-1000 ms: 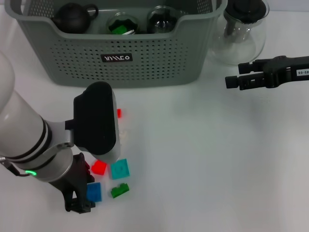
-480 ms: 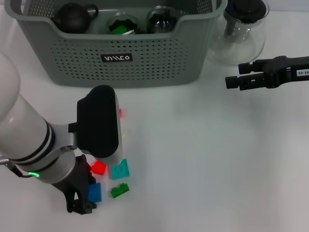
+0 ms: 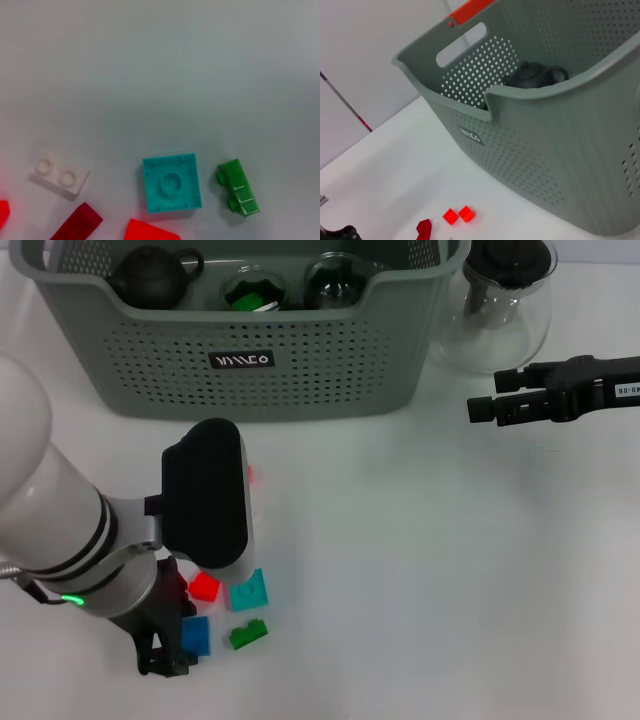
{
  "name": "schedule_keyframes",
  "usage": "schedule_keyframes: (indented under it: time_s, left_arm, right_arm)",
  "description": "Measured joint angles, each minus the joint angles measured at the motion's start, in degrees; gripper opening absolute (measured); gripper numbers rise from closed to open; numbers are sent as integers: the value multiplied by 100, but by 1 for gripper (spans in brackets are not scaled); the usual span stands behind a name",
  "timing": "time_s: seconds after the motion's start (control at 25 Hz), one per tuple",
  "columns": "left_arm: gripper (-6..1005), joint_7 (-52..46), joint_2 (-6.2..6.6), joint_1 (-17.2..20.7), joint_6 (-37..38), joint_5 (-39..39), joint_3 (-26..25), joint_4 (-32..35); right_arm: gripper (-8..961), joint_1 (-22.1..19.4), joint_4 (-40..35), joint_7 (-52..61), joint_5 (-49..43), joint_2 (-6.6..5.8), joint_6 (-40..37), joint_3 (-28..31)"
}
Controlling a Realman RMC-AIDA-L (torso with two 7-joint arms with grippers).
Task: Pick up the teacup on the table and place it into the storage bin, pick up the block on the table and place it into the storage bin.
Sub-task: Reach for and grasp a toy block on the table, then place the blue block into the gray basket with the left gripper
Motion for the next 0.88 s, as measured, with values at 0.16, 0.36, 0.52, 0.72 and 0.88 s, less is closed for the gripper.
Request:
schedule_keyframes:
  time_s: [0.16,0.36,0.52,0.72,0.88]
  left_arm:
    - [476,-26,1,-1,34,7,-39,86]
    - [441,-130,1,-8,134,-34,-193,185]
    - [413,-179,-1,1,481,-295,-617,454]
    - [405,-302,20,-324,1660,-1914,-2640,686]
    - [406,-482,168,-1030,2258,-3674,-4742,185]
  right_arm:
    - [941,0,-13,0,0,0,0,7]
    - [941,0,-29,0,0,0,0,7]
    - [942,0,-39,0,0,0,0,6]
    - [942,0,-22,0,5,-6,-1,6]
    - [942,4,-10,1,10,-7,-54,6]
